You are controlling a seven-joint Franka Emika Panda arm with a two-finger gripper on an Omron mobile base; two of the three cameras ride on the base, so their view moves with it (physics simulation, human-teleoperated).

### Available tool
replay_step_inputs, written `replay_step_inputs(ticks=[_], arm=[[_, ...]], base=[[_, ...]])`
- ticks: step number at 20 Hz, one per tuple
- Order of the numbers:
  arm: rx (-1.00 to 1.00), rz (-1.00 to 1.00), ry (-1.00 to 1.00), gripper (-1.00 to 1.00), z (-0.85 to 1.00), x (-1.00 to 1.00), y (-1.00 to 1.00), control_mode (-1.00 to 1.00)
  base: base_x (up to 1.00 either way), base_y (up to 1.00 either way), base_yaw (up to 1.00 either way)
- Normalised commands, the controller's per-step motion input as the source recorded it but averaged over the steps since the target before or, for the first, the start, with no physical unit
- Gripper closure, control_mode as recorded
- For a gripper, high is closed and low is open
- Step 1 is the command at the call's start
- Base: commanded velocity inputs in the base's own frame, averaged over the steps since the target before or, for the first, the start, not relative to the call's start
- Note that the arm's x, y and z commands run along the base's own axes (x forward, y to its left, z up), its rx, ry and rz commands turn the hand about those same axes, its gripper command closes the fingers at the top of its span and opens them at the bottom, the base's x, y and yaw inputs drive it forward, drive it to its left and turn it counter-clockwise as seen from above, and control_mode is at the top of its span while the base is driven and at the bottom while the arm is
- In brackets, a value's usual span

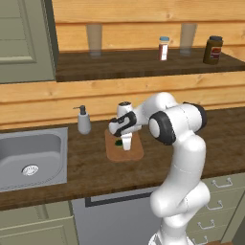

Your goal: Pick up the sponge from the counter and clean the cutting board by briefly scrubbing or pressing down on the cutting board. Once finished, release the sponge.

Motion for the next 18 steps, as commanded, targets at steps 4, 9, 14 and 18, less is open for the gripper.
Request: replay_step_inputs(ticks=[4,9,14,18], arm=[[-0.08,0.00,0.06,1.00,-0.50,-0.93,-0.27,-1.00],[-0.13,0.00,0.04,1.00,-0.53,-0.91,-0.35,-1.00],[-0.09,0.00,0.02,1.00,-0.58,-0.94,-0.67,-1.00],[-0.04,0.00,0.08,1.00,-0.50,-0.82,-0.92,-1.00]], base=[[0.00,0.00,0.00],[0.00,0.00,0.00],[0.00,0.00,0.00],[0.00,0.00,0.00]])
